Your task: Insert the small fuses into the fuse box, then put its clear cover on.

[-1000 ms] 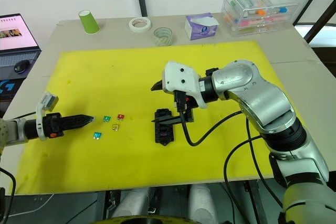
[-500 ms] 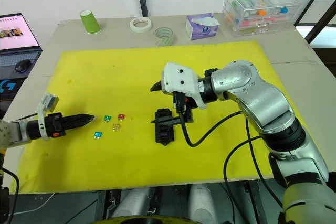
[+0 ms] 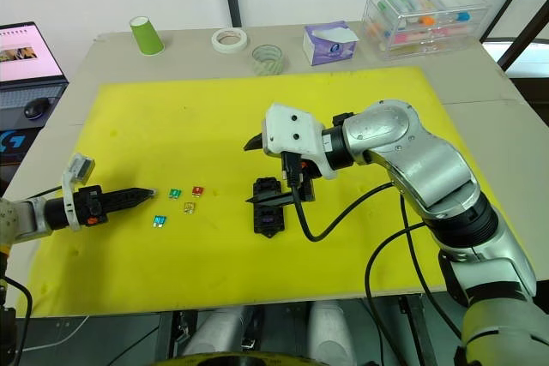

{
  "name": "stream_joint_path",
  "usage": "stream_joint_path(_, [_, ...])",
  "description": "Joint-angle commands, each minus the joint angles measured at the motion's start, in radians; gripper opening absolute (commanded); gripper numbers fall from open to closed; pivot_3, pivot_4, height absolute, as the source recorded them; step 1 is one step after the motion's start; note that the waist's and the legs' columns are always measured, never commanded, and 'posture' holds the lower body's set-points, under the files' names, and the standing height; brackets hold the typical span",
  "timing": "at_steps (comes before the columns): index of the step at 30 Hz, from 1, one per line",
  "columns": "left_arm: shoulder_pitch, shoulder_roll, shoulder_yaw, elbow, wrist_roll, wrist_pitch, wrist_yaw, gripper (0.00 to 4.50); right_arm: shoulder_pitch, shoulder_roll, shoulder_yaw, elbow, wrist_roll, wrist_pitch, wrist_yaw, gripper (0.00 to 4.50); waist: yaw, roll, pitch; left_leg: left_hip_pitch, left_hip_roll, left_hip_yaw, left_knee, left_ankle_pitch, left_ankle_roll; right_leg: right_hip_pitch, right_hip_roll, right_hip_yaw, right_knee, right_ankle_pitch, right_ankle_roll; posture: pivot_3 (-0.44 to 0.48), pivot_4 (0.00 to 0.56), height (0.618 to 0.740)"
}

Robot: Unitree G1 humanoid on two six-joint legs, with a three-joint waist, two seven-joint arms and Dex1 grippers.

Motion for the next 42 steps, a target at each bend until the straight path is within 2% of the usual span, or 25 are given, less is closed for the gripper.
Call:
stream_joint_path(1, [0.015, -0.001, 0.019, 0.003, -0.001, 0.002, 0.013, 1.29, -0.007, 0.008, -0.004, -0.033, 0.0, -0.016, -0.002, 4.5, 0.0, 0.0, 0.0, 0.0, 0.0, 0.0, 0.0, 0.0, 0.0, 0.0, 0.0, 0.0, 0.0, 0.0, 0.0, 0.0, 0.15, 0.74])
stream_joint_path(10, [0.03, 0.001, 0.022, -0.002, 0.003, -0.004, 0.011, 1.29, -0.002, 0.013, 0.002, -0.033, -0.003, -0.023, -0.005, 4.5, -0.002, 0.0, 0.0, 0.0, 0.0, 0.0, 0.0, 0.0, 0.0, 0.0, 0.0, 0.0, 0.0, 0.0, 0.0, 0.0, 0.15, 0.74])
stream_joint_path(13, [0.031, 0.003, 0.026, 0.0, 0.003, -0.005, 0.01, 0.67, -0.001, 0.014, 0.005, -0.031, -0.003, -0.026, -0.006, 4.5, -0.002, 0.0, 0.0, 0.0, 0.0, 0.0, 0.0, 0.0, 0.0, 0.0, 0.0, 0.0, 0.0, 0.0, 0.0, 0.0, 0.15, 0.74])
stream_joint_path(15, [0.032, 0.003, 0.027, 0.0, 0.004, -0.008, 0.011, 0.04, -0.001, 0.014, 0.006, -0.031, -0.003, -0.028, -0.007, 4.5, -0.002, 0.0, 0.0, 0.0, 0.0, 0.0, 0.0, 0.0, 0.0, 0.0, 0.0, 0.0, 0.0, 0.0, 0.0, 0.0, 0.15, 0.74])
stream_joint_path(28, [0.039, 0.009, 0.03, -0.006, 0.006, -0.023, 0.008, 0.01, -0.002, 0.018, 0.012, -0.026, -0.007, -0.037, -0.013, 4.5, -0.002, 0.0, 0.0, 0.0, 0.0, 0.0, 0.0, 0.0, 0.0, 0.0, 0.0, 0.0, 0.0, 0.0, 0.0, 0.0, 0.15, 0.74])
stream_joint_path(32, [0.048, 0.008, 0.072, -0.037, 0.003, -0.098, 0.01, 0.01, -0.004, 0.009, 0.008, -0.027, -0.002, -0.014, -0.013, 4.5, -0.002, 0.0, 0.0, 0.0, 0.0, 0.0, 0.0, 0.0, 0.0, 0.0, 0.0, 0.0, 0.0, 0.0, 0.0, 0.0, 0.15, 0.74])
stream_joint_path(38, [0.041, -0.006, 0.178, -0.295, -0.106, -0.142, 0.013, 0.01, -0.057, 0.006, -0.04, 0.007, 0.079, 0.153, -0.021, 4.5, 0.004, -0.001, 0.0, 0.0, 0.001, 0.0, 0.0, 0.0, 0.0, 0.0, 0.0, 0.001, -0.001, 0.0, 0.0, 0.0, 0.15, 0.74])
stream_joint_path(42, [0.01, -0.056, 0.201, -0.545, -0.204, -0.141, 0.076, 0.01, -0.153, 0.043, -0.134, 0.053, 0.24, 0.408, -0.057, 4.5, 0.002, -0.001, 0.0, 0.0, 0.0, 0.0, 0.0, 0.0, 0.0, 0.001, -0.001, 0.002, -0.002, 0.0, 0.0, 0.0, 0.15, 0.74])
